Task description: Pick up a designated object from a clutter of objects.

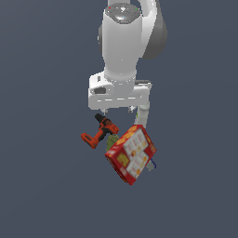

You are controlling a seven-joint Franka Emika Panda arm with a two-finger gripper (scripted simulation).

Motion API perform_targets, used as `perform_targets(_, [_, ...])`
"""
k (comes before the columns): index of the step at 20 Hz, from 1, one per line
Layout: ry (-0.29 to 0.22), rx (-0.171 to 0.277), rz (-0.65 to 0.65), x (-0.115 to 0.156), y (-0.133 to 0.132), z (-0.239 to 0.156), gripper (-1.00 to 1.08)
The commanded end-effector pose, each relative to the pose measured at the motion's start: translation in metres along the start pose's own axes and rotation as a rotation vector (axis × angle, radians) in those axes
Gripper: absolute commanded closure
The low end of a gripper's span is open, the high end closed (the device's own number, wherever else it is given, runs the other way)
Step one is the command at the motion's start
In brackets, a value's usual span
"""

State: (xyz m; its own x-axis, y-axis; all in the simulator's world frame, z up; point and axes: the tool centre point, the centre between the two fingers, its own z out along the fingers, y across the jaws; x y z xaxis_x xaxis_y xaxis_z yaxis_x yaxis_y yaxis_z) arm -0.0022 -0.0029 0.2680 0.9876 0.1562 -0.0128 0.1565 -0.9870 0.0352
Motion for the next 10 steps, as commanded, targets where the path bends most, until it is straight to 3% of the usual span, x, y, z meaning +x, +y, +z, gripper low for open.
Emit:
perform_targets(1, [-0.002,-0.013,-0.052,-0.002,0.004,0.02,-1.0])
perform_targets(10, [-0.011,-0.047,-0.306,-0.022,0.011,0.106,-1.0])
